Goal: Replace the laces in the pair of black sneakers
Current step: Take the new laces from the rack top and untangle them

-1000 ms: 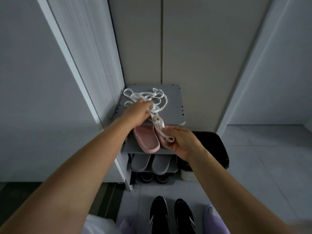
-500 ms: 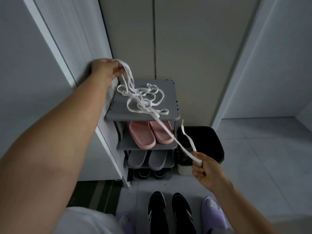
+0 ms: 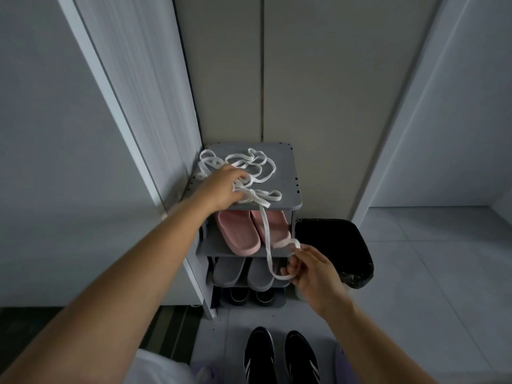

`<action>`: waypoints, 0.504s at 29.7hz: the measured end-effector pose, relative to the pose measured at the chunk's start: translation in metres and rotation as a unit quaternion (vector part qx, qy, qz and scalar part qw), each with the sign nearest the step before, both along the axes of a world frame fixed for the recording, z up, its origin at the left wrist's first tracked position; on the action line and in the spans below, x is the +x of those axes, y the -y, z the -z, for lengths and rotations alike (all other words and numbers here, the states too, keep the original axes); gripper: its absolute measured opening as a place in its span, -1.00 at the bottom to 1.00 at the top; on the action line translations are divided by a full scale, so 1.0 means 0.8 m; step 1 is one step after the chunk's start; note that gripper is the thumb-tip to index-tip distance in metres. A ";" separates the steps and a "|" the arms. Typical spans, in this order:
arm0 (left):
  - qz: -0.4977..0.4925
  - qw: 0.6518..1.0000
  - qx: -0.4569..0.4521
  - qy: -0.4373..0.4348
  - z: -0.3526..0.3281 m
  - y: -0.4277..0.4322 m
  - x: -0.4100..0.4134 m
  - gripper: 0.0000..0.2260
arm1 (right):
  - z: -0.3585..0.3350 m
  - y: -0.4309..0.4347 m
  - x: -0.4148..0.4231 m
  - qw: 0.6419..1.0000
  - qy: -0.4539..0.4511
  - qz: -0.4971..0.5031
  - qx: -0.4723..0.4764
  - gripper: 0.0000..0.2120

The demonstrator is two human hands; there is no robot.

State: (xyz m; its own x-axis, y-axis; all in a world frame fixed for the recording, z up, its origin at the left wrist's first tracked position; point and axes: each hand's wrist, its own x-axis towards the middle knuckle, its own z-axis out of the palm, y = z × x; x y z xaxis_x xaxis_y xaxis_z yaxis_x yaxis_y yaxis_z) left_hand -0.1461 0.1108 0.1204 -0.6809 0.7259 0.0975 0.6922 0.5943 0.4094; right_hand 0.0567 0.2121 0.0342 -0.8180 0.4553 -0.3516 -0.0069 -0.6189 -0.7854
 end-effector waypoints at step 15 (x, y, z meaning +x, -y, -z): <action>-0.124 0.932 0.284 0.190 0.006 -0.001 -0.022 -0.78 | 0.011 0.047 -0.018 0.964 0.101 -0.150 0.196 -0.64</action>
State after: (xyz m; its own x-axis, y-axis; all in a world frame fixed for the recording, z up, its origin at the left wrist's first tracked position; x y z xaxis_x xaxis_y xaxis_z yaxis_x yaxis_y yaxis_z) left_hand -0.1635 0.1119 0.1157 -0.8847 0.4460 0.1354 0.3030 0.3297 0.8941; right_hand 0.0421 0.1744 0.0256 -0.8666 0.3392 -0.3659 0.3034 -0.2240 -0.9262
